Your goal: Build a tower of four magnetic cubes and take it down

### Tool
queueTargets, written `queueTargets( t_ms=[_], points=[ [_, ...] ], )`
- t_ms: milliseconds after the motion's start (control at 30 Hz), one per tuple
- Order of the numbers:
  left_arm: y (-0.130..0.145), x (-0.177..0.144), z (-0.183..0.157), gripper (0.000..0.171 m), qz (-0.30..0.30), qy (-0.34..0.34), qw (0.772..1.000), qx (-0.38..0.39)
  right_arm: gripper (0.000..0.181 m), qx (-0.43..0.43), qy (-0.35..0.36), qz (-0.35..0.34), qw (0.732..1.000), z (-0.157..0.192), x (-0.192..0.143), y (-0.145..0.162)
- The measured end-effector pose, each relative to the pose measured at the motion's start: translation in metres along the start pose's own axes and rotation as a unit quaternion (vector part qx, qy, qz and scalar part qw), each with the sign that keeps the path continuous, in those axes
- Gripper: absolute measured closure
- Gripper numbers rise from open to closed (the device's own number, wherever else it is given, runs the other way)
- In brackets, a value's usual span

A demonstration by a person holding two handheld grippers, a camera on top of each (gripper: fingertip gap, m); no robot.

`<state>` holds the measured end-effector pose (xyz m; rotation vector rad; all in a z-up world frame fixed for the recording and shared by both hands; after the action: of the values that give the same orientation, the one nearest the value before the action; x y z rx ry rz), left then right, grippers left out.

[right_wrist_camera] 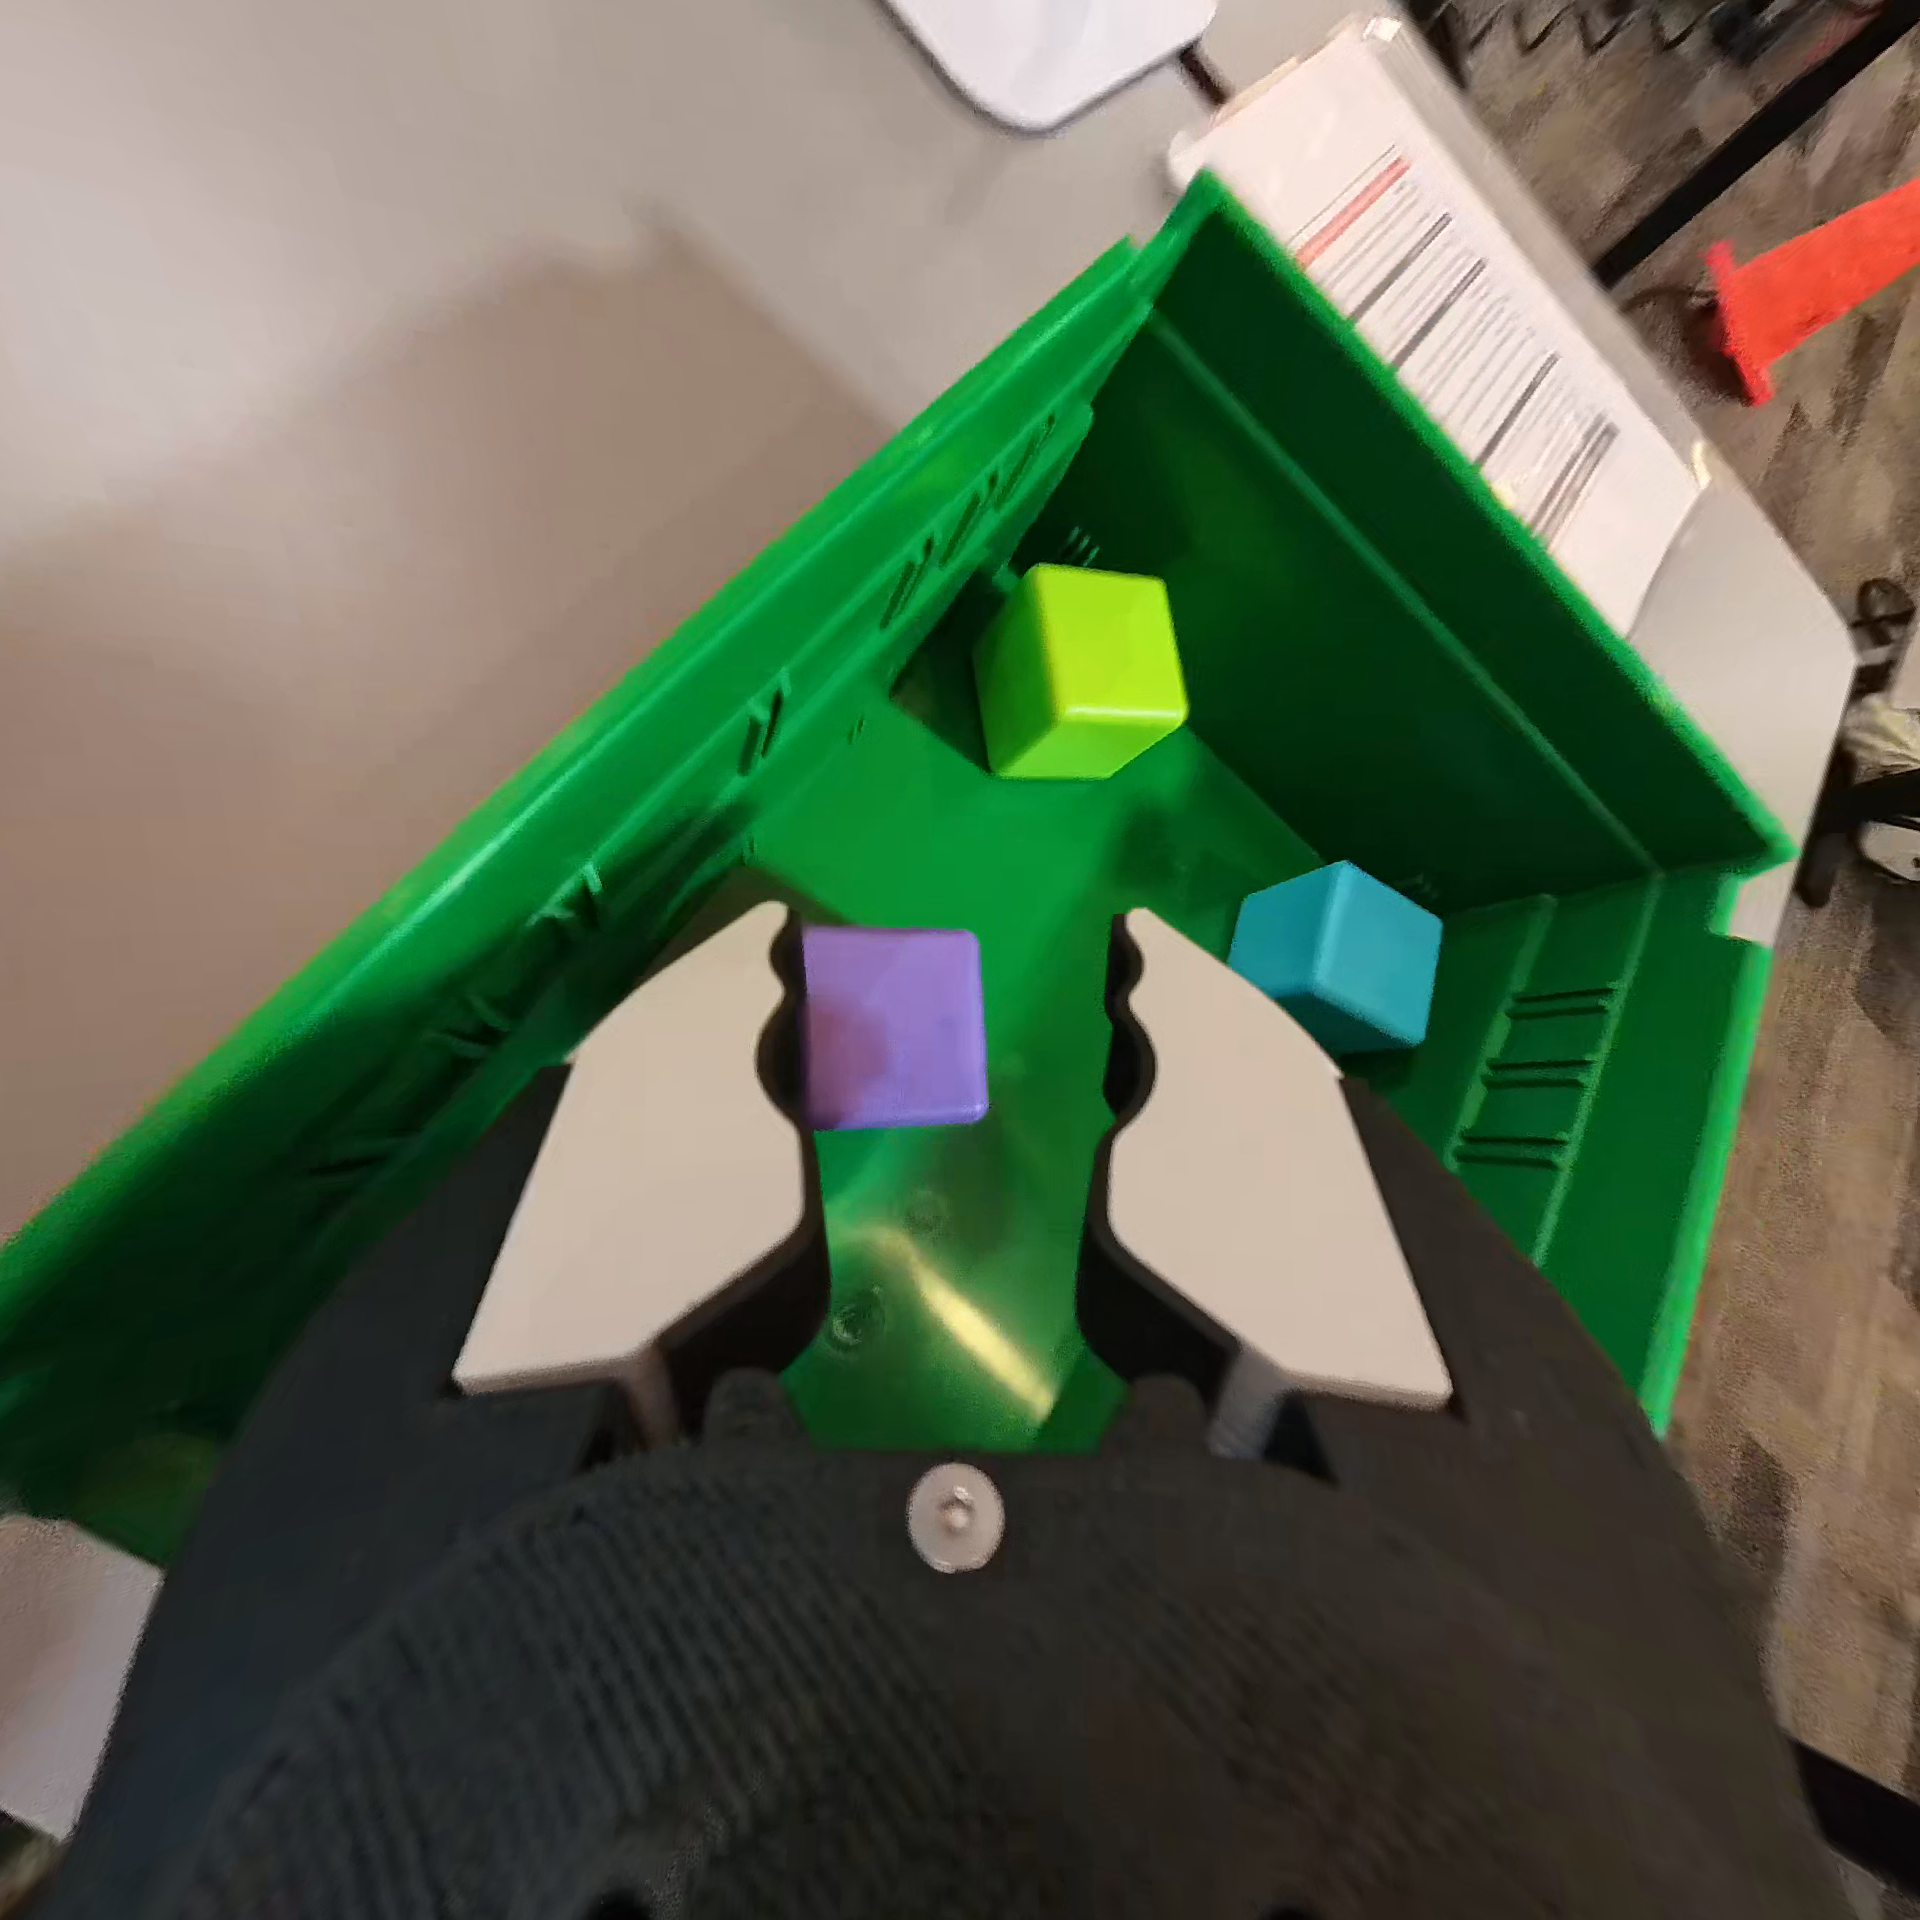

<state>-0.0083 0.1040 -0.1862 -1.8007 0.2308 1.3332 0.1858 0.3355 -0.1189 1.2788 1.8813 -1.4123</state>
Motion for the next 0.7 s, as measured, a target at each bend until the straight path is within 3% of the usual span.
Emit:
queueTargets(
  t_ms=[100, 233, 400, 533, 700],
  points=[
    [0.000, 0.000, 0.000, 0.119, 0.000, 0.000, 1.000, -0.001, 0.126, 0.038, -0.007, -0.065, 0.997, -0.008, -0.023, -0.016],
    [0.000, 0.000, 0.000, 0.119, 0.000, 0.001, 1.000, -0.001, 0.125, 0.087, -0.041, -0.204, 0.974, -0.003, -0.070, -0.056],
    [0.001, 0.001, 0.001, 0.119, 0.006, -0.012, 1.000, 0.000, 0.113, 0.065, -0.189, -0.326, 0.924, 0.059, -0.115, -0.108],
    [0.001, 0.001, 0.002, 0.116, 0.006, -0.023, 1.000, -0.006, 0.107, 0.005, -0.321, -0.310, 0.895, 0.138, -0.115, -0.130],
    [0.006, -0.005, -0.008, 0.098, 0.007, 0.021, 1.000, -0.021, 0.106, -0.035, -0.335, -0.223, 0.915, 0.204, -0.063, -0.130]
  ],
)
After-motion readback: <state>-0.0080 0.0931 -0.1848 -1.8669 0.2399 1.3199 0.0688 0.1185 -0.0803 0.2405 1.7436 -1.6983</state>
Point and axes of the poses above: each gripper's, where its closed fingertips meet, x out along the fingers, y out of its underside, z = x × y across the jaws, the point moved 4 cm from there along -x, back along the fingers, and after that the axes turned 12 degrees about z, right-handed, at the moved point
